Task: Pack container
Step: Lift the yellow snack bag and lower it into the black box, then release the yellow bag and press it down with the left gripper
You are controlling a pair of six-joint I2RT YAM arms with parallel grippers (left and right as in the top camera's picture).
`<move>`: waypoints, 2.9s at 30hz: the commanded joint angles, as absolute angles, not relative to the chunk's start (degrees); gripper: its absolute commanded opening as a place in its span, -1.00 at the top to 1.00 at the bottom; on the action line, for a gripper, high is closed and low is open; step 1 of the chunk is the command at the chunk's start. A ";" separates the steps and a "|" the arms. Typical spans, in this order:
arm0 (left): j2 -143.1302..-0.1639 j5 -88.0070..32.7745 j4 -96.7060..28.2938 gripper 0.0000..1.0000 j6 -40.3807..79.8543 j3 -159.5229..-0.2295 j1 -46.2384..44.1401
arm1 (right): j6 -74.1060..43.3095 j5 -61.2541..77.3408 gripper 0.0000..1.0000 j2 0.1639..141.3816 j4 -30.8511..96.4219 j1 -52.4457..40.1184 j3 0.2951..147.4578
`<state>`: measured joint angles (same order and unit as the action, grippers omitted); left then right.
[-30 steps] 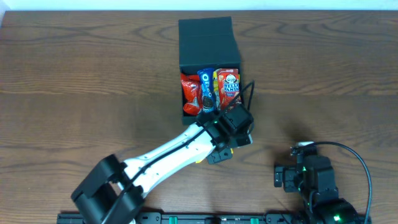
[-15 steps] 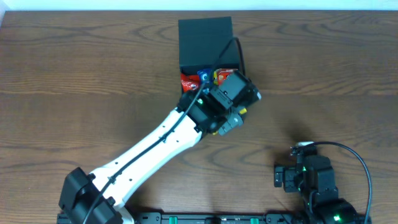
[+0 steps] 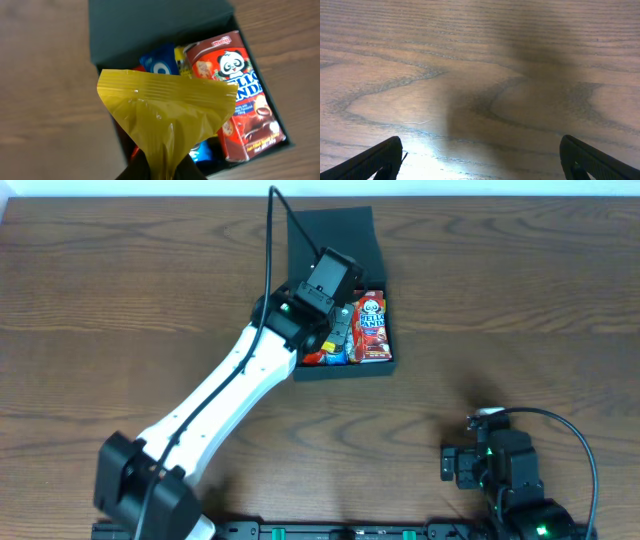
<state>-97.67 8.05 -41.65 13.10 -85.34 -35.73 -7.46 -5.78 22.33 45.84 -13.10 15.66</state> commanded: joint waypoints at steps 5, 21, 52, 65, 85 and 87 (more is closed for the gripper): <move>-104.62 4.47 -40.97 0.70 24.45 -86.52 -34.96 | -8.29 -5.78 -0.98 22.02 45.89 -12.82 15.59; -110.17 6.42 -37.58 0.56 24.21 -86.48 -30.83 | -8.29 -5.76 -0.98 22.02 45.89 -12.82 15.59; -101.36 15.03 -40.56 -0.90 20.49 -86.52 -31.38 | -8.29 -5.76 -0.98 22.02 45.89 -12.82 15.59; -109.21 18.39 -41.69 -0.90 20.84 -86.39 -32.21 | -8.29 -5.76 -0.98 22.02 45.89 -12.82 15.59; -109.65 22.09 -43.55 -0.91 21.87 -87.50 -33.04 | -8.29 -5.78 -0.98 22.02 45.89 -12.82 15.59; -107.68 22.35 -44.34 -0.91 21.87 -88.23 -33.39 | -8.29 -5.76 -0.98 22.02 45.89 -12.82 15.59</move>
